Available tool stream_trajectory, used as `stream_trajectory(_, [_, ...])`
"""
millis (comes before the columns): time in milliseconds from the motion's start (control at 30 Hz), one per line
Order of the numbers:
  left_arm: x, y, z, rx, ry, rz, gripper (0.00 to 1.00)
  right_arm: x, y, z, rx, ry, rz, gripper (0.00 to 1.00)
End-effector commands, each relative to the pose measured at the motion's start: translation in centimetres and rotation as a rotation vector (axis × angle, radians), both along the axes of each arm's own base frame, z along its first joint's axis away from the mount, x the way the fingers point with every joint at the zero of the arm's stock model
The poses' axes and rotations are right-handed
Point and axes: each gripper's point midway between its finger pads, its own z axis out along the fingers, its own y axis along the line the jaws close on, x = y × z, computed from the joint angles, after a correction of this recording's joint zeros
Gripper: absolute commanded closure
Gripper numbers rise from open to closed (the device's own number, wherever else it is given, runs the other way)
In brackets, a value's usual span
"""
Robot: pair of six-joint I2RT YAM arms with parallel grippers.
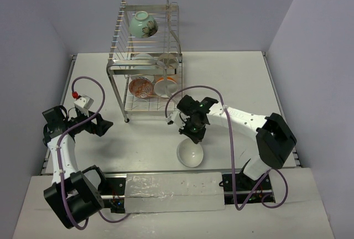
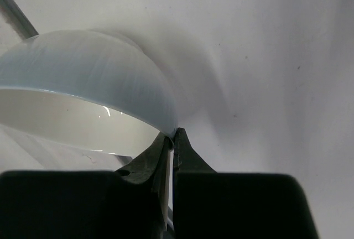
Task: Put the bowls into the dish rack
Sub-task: Pick up the bowl from the center of the board.
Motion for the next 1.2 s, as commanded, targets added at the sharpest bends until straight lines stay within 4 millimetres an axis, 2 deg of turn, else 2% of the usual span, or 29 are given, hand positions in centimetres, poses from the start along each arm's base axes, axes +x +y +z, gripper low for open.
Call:
stream_trajectory(0, [0.0,-0.3,1.2,0.012,-0.062,-0.032,0.01,-0.2,-0.8,0.5,-0.014,0.001,0.0,1.0])
stream_trajectory(100, [0.0,-0.3,1.1,0.01,-0.059,-0.033,0.01,-0.3,-0.7,0.5,-0.008,0.012,-0.007,1.0])
stream_trajectory(333, [0.1,-0.3,1.2,0.012,-0.061,-0.033,0.01,-0.6,0.6,1.1,0.034,0.05,-0.002,0.84])
stream_trajectory(533, [0.0,-0.3,1.1,0.011,-0.06,-0.035,0.01,-0.9,1.3,1.2,0.065,0.081,0.006,0.79])
stream_trajectory(567, [0.0,-0.3,1.1,0.01,-0.058,-0.035,0.01,-0.8,1.4,1.1,0.068,0.081,0.005,0.75])
stream_trajectory(1167, [-0.1,-0.4,1.2,0.012,-0.063,-0.038,0.01,-0.9,2.5,-0.8,0.064,0.15,0.009,0.65])
